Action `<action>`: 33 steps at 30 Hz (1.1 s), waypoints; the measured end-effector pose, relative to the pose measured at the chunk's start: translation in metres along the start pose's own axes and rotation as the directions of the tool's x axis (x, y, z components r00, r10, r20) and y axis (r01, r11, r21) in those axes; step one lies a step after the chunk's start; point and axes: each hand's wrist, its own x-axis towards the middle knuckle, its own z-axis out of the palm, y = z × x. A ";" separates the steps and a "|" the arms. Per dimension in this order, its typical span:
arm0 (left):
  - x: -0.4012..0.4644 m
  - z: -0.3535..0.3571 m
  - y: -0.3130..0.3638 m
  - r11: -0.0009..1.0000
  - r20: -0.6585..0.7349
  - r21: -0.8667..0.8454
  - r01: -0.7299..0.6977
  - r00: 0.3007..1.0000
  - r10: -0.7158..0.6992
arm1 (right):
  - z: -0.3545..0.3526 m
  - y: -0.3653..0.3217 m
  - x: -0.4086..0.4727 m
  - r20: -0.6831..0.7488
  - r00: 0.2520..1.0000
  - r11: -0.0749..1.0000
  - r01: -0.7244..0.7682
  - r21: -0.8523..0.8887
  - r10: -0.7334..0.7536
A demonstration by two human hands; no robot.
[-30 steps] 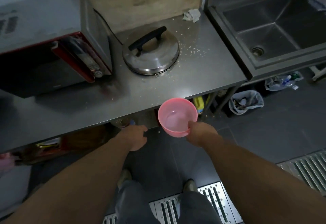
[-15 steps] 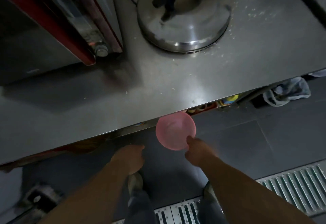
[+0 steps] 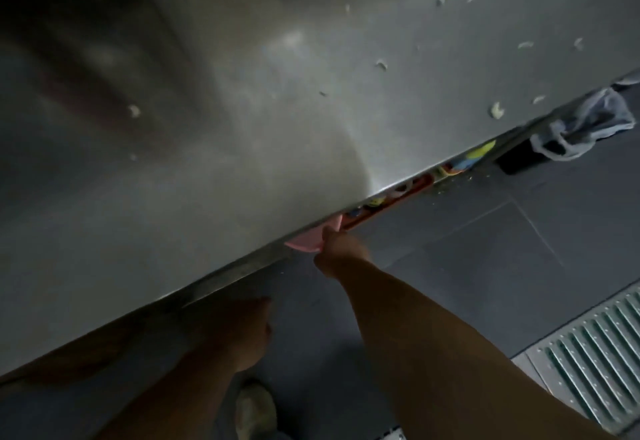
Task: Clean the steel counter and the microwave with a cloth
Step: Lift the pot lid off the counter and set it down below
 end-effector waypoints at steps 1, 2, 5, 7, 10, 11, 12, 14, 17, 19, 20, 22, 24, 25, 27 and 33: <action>0.008 0.005 0.000 1.000 0.001 0.017 -0.010 1.000 0.010 | 0.009 0.001 0.008 -0.002 1.000 1.000 -0.003 -0.004 0.003; 0.018 0.010 -0.001 0.999 0.001 0.035 -0.019 1.000 0.019 | 0.017 0.001 0.016 -0.002 1.000 1.000 -0.007 -0.010 0.007; 0.038 0.018 -0.004 0.999 -0.016 0.030 -0.044 0.999 0.044 | 0.038 0.000 0.041 -0.027 1.000 1.000 -0.008 -0.001 0.008; 0.049 0.021 -0.008 0.999 -0.034 0.004 -0.053 0.998 0.053 | 0.047 -0.004 0.053 -0.040 0.999 1.000 0.011 0.002 -0.011; 0.066 0.020 -0.010 0.995 -0.088 0.052 -0.088 0.992 0.092 | 0.055 -0.011 0.068 -0.044 0.998 0.999 0.037 0.038 -0.035; 0.072 0.020 -0.010 0.992 -0.109 0.082 -0.099 0.988 0.108 | 0.057 -0.014 0.073 -0.055 0.998 0.998 0.038 0.053 -0.035; 0.078 0.020 -0.012 0.989 -0.125 0.104 -0.106 0.985 0.119 | 0.057 -0.018 0.077 -0.065 0.997 0.997 0.041 0.063 -0.037; 0.088 0.018 -0.014 0.986 -0.144 0.143 -0.089 0.984 0.109 | 0.059 -0.024 0.082 -0.067 0.997 0.997 0.047 0.067 -0.043; 0.097 0.014 -0.012 0.983 -0.179 0.172 -0.069 0.979 0.100 | 0.057 -0.028 0.081 -0.043 0.998 0.998 0.044 0.050 -0.042; 0.094 0.008 -0.005 0.984 -0.184 0.162 -0.070 0.978 0.099 | 0.050 -0.024 0.075 -0.052 0.998 0.999 0.044 0.008 -0.043; 0.091 0.004 -0.001 0.984 -0.190 0.163 -0.069 0.977 0.100 | 0.045 -0.021 0.068 -0.067 0.997 0.999 0.046 -0.016 -0.047; 0.076 -0.003 0.010 0.984 -0.186 0.164 -0.074 0.977 0.105 | 0.032 -0.013 0.047 -0.086 0.995 0.999 0.041 -0.029 -0.044; 0.052 -0.010 0.022 0.980 -0.159 0.183 -0.081 0.981 0.111 | 0.015 -0.004 0.019 -0.072 0.997 0.999 0.028 -0.019 -0.029; 0.038 -0.014 0.027 0.975 -0.142 0.205 -0.083 0.983 0.114 | 0.005 0.000 0.002 -0.058 0.998 1.000 0.015 -0.013 -0.015; 0.005 -0.027 0.039 0.969 -0.131 0.227 -0.094 0.983 0.126 | -0.017 0.007 -0.036 -0.027 0.999 1.000 -0.020 -0.003 0.020; -0.114 -0.097 0.079 0.982 -0.124 0.052 -0.181 0.975 0.186 | -0.096 0.020 -0.168 0.087 0.991 0.993 -0.095 -0.074 0.101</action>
